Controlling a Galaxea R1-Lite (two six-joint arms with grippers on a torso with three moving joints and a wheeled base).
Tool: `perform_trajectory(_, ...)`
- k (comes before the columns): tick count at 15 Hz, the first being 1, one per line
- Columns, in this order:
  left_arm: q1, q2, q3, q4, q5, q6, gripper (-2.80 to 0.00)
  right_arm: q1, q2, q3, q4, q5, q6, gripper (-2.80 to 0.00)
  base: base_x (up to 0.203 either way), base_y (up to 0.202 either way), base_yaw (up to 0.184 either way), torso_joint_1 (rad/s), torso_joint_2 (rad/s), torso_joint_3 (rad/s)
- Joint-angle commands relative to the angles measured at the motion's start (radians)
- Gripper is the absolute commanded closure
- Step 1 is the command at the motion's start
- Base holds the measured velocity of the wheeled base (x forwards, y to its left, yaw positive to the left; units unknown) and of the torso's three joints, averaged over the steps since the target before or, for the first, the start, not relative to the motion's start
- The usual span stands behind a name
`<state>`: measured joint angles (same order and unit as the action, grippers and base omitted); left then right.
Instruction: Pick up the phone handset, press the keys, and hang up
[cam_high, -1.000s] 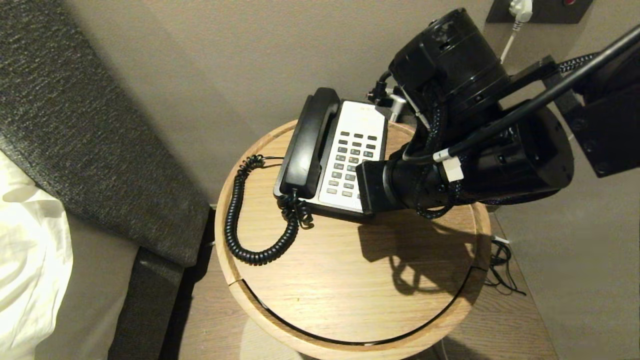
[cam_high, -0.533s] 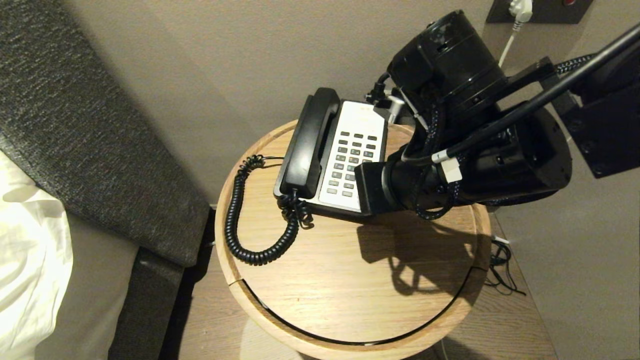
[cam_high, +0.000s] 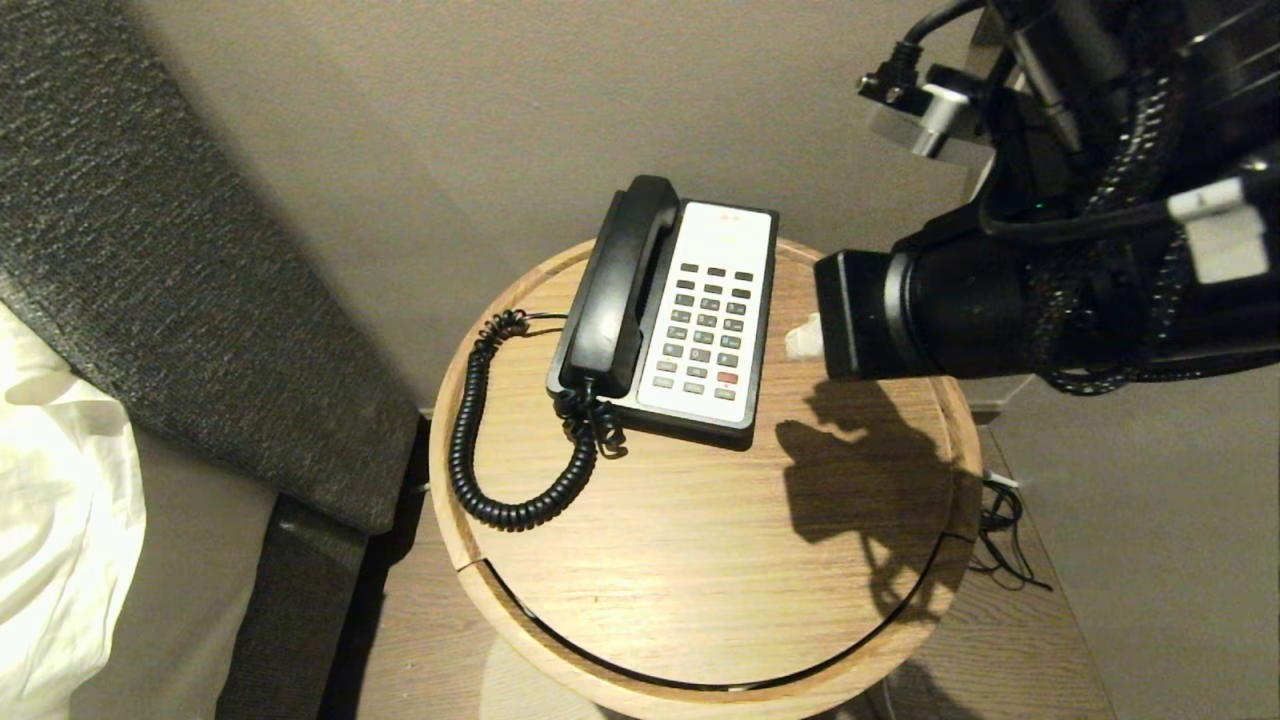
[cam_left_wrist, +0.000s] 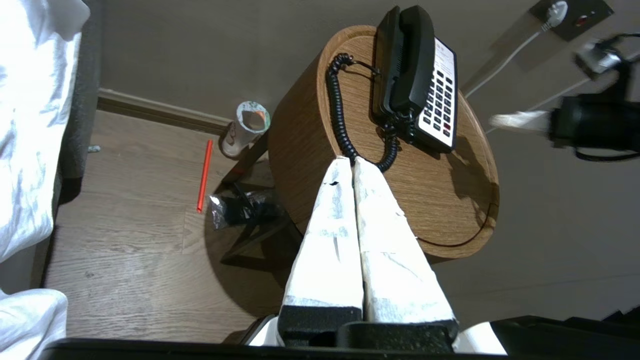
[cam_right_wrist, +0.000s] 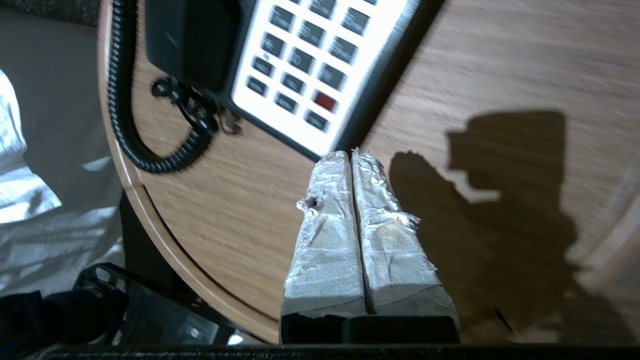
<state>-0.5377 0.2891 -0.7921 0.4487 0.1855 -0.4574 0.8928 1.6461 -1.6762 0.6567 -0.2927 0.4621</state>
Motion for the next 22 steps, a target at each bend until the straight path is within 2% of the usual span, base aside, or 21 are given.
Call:
perform_trajectory(1, 0.012, 0.002, 0.004, 0.013, 0.002, -0.005, 0.00, -0.001, -0.067, 0.051, -0.002, -0.002, 0.004, 0.00, 0.000, 0.000, 0.000, 0.000, 0.00, 0.000)
perform_trajectory(4, 0.018, 0.001, 0.006, 0.016, 0.001, -0.018, 0.00, -0.002, -0.016, 0.052, -0.016, -0.004, 0.006, 0.00, 0.000, 0.000, 0.000, 0.000, 0.00, 0.000)
perform_trajectory(11, 0.018, 0.001, 0.014, 0.008, -0.009, -0.021, 0.00, 0.000, 0.144, 0.035, -0.151, -0.004, 0.004, 0.00, 0.000, 0.000, 0.000, 0.000, 0.00, 0.000)
perform_trajectory(22, 0.018, 0.001, 0.007, 0.008, -0.009, -0.024, 0.00, -0.003, 0.144, 0.047, -0.148, -0.023, 0.004, 0.00, 0.000, 0.000, 0.000, 0.000, 0.00, 0.000)
